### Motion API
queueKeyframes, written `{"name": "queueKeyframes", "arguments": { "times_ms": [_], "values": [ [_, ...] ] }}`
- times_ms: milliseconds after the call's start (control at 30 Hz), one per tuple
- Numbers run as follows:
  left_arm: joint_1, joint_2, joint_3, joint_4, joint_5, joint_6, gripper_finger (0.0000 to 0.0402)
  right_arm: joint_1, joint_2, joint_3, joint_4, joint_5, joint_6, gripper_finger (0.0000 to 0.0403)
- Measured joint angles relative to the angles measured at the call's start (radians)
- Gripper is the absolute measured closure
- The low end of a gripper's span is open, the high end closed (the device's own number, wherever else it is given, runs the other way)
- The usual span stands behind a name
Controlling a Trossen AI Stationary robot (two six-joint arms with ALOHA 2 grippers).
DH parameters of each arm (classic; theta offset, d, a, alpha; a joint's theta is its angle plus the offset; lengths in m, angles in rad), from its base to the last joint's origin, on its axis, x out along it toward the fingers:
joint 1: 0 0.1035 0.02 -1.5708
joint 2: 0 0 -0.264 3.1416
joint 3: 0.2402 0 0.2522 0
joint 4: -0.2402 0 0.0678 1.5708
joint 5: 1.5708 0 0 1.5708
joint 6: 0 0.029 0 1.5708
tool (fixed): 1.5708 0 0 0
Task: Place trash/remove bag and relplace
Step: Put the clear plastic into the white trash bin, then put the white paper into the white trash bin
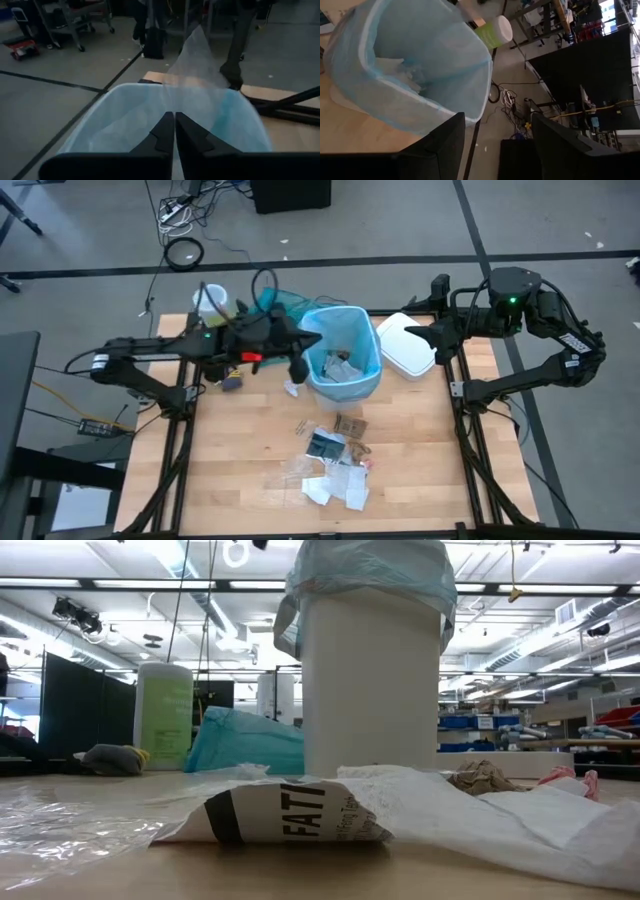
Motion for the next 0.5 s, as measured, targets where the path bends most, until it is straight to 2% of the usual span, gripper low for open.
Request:
{"name": "queueKeyframes", "arguments": {
  "times_ms": [333,433,500],
  "values": [
    [0.018,0.025,0.002,0.033,0.15,0.006,0.0305,0.0,0.0,0.0,-0.006,0.0,0.0,0.018],
    [0.017,0.023,0.056,0.03,0.154,0.004,0.0292,0.0,0.0,0.0,-0.006,0.0,0.0,0.0179],
    [0.017,0.02,0.123,-0.058,0.154,-0.02,0.0288,0.0,0.0,0.0,-0.007,0.0,0.001,0.0179]
  ]
}}
